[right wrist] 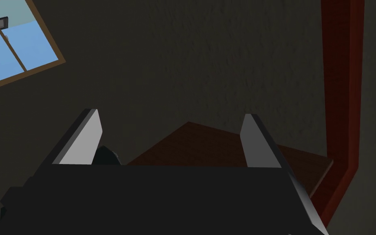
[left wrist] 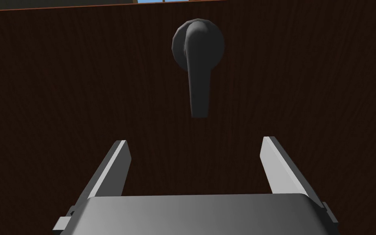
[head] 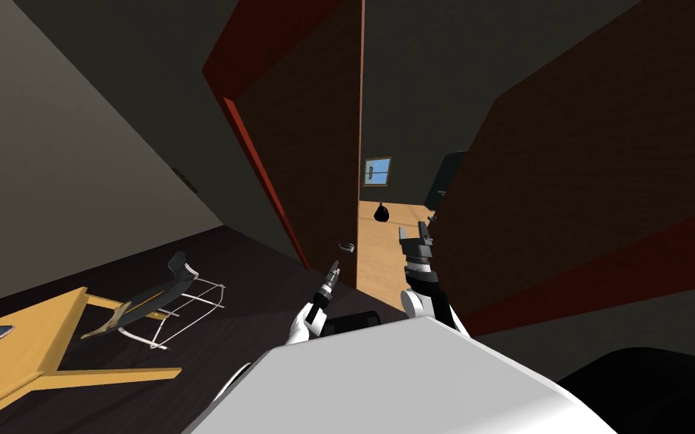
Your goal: Push the door open
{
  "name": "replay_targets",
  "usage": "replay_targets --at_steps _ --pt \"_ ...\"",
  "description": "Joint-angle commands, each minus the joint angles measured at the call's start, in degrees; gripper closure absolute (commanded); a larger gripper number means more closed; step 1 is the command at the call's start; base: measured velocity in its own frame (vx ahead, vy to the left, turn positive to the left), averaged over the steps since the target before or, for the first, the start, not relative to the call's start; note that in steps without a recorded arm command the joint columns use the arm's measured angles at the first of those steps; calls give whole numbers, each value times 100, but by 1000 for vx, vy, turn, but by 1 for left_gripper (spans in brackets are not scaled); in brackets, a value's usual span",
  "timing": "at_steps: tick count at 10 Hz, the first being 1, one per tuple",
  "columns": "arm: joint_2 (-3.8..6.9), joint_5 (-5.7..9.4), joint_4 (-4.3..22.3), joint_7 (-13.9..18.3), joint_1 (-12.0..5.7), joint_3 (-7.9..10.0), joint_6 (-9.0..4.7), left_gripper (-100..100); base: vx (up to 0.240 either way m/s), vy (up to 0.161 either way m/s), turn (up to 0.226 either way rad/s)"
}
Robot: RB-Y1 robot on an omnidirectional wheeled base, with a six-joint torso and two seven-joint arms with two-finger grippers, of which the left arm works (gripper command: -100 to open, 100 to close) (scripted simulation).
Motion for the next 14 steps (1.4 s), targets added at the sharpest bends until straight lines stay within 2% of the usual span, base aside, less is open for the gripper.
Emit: replay_targets --at_steps 1,4,9,10,11,14 --pt "0 0 0 0 0 0 0 -100 22 14 -2" --pt "-3 21 68 -58 -7 51 -30 -100 157 -54 -35" --pt "-103 54 155 -151 -8 132 -64 -100 191 -85 -33" --pt "-89 51 161 -139 -18 123 -65 -100 73 -31 -2" --pt "-89 51 161 -139 -18 123 -65 100 -9 6 6" --pt "-89 51 161 -139 -18 123 -65 100 -12 7 -9"
